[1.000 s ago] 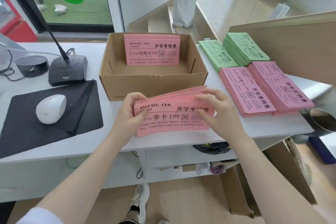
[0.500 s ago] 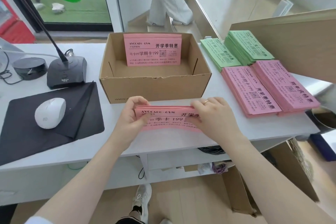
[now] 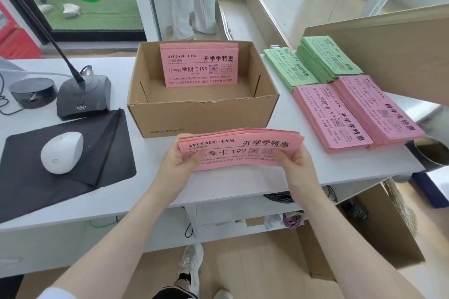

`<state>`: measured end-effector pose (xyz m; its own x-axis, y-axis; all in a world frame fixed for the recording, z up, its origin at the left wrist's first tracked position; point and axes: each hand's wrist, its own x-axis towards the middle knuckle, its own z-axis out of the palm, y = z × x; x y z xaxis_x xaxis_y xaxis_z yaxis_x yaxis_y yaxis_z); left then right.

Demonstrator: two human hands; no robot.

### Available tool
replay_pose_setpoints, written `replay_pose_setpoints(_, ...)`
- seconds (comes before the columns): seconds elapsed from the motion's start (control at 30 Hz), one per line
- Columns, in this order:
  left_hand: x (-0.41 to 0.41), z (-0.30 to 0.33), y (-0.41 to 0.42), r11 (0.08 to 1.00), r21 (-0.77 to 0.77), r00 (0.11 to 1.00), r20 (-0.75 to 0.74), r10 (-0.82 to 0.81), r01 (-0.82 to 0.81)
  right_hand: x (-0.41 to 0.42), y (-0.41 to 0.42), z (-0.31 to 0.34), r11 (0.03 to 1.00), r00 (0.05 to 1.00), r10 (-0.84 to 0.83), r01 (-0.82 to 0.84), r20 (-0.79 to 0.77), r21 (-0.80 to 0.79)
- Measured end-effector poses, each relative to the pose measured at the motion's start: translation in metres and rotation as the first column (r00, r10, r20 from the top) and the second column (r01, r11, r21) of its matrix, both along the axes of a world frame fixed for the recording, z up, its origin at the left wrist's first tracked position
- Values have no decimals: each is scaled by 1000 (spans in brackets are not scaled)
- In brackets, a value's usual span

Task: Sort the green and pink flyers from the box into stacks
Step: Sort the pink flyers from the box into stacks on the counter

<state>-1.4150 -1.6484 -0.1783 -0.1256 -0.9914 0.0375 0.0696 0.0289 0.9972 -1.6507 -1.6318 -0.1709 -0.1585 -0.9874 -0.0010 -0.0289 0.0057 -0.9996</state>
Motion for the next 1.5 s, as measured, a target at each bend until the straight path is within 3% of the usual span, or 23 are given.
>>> replay_pose_setpoints(0.1,3,-4,-2,1000,10,1000,10,-17,17,-4,3,-4,1000,999,7,-8,-53,-16)
replay_pose_setpoints(0.23,0,-21,-7,1000,19,979,203,-14,10,-11,0,-20,992,966,87,-61,-242,113)
replay_pose_setpoints(0.37,-5,-14,-17,996,-74,955,296,-17,41,-25,-8,-7,992,976,95,-76,-196,100)
replay_pose_setpoints(0.5,-26,23,-33,963,-227,931,361,-58,148,-46,-13,15,998,996,-44,47,-78,41)
replay_pose_setpoints(0.63,-67,65,-55,902,-364,925,370,-88,232,-72,-15,36,987,979,-155,160,-130,30)
replay_pose_setpoints(0.73,-104,74,-72,931,-260,948,254,-191,257,-95,-14,39,956,945,-270,285,-185,63)
replay_pose_setpoints(0.8,-135,72,-77,972,-49,972,40,-230,232,-109,-15,34,919,917,-361,381,-169,102)
replay_pose_setpoints(0.87,-164,64,-78,944,191,947,-226,-226,271,-120,-18,29,876,893,-436,450,-112,173)
replay_pose_setpoints(0.93,-190,51,-85,907,295,917,-352,-189,300,-130,-24,22,835,865,-498,497,-62,236)
replay_pose_setpoints(1.17,-259,31,-122,935,342,975,-224,-11,90,-150,-40,17,772,813,-574,499,96,394)
replay_pose_setpoints(1.3,-282,25,-143,941,338,988,-153,36,18,-160,-40,21,820,890,-452,441,-59,366)
replay_pose_setpoints(1.5,-294,5,-160,976,215,999,35,18,-26,-183,-36,18,796,945,-241,324,-223,511)
